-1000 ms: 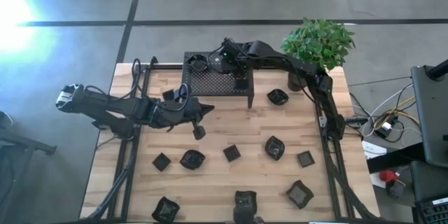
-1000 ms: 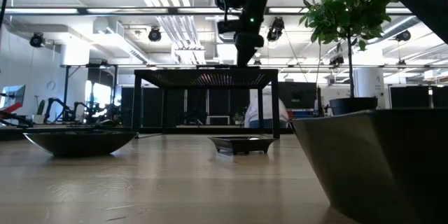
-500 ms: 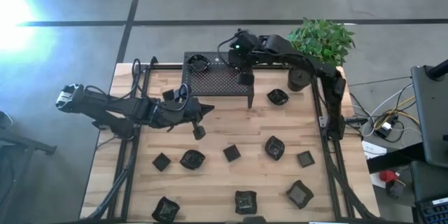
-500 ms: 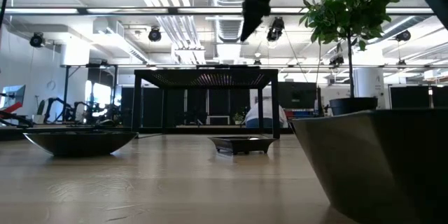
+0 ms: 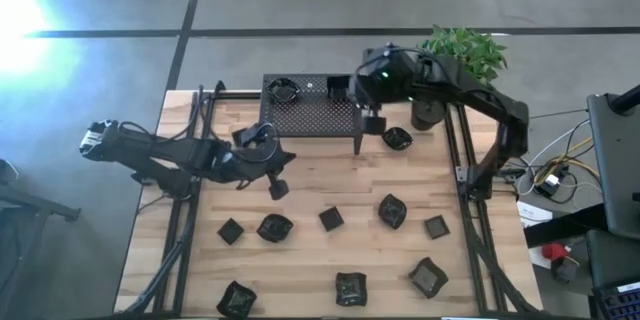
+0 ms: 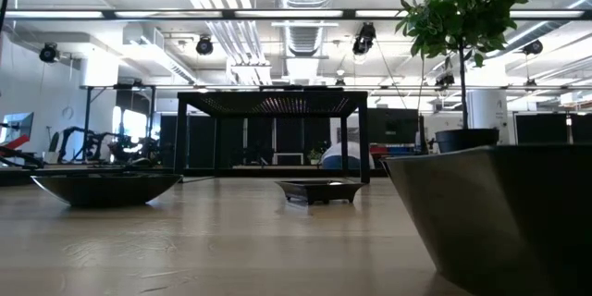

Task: Pick & Place Mini shaped plates
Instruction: Put the square plate on the shelf

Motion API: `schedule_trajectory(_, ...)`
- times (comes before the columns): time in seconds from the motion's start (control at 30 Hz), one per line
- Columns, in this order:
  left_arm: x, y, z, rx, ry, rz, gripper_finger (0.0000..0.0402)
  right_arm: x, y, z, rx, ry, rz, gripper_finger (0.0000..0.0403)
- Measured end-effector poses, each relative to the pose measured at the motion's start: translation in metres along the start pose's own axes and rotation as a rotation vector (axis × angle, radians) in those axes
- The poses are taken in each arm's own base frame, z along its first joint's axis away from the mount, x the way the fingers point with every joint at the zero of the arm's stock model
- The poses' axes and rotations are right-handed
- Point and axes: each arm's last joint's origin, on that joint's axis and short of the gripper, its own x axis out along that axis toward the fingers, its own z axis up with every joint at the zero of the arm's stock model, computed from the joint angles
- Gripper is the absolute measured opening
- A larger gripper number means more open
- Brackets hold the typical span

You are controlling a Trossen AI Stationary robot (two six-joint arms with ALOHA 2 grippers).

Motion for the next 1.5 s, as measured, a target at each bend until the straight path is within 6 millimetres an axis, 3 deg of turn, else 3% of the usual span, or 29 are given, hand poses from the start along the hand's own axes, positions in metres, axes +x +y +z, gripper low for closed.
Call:
schedule_trajectory(0.27,-0.005,0.009,-0.028,-0.057,0.294,0.028,0.0000,-0.019,0.033,-0.003,-0.083,-0.095,0.070,0.0008)
schedule_trajectory(0.5,-0.012,0.004,-0.043,-0.223,0.450,0.030,0.0000,-0.027,0.047,-0.012,-0.098,-0.165,0.078,0.0008)
schedule_trajectory(0.8,-0.027,-0.008,-0.070,-0.371,0.602,0.091,0.0000,-0.035,0.052,-0.027,-0.102,-0.257,0.100,0.0008)
schedule_trajectory(1.13,-0.017,-0.013,-0.118,-0.508,0.883,0.137,0.0000,-0.045,0.054,-0.040,-0.114,-0.321,0.103,0.0008)
schedule_trajectory(1.5,-0.011,-0.007,-0.150,-0.508,1.030,0.182,0.0000,-0.050,0.057,-0.042,-0.147,-0.366,0.189,0.0008)
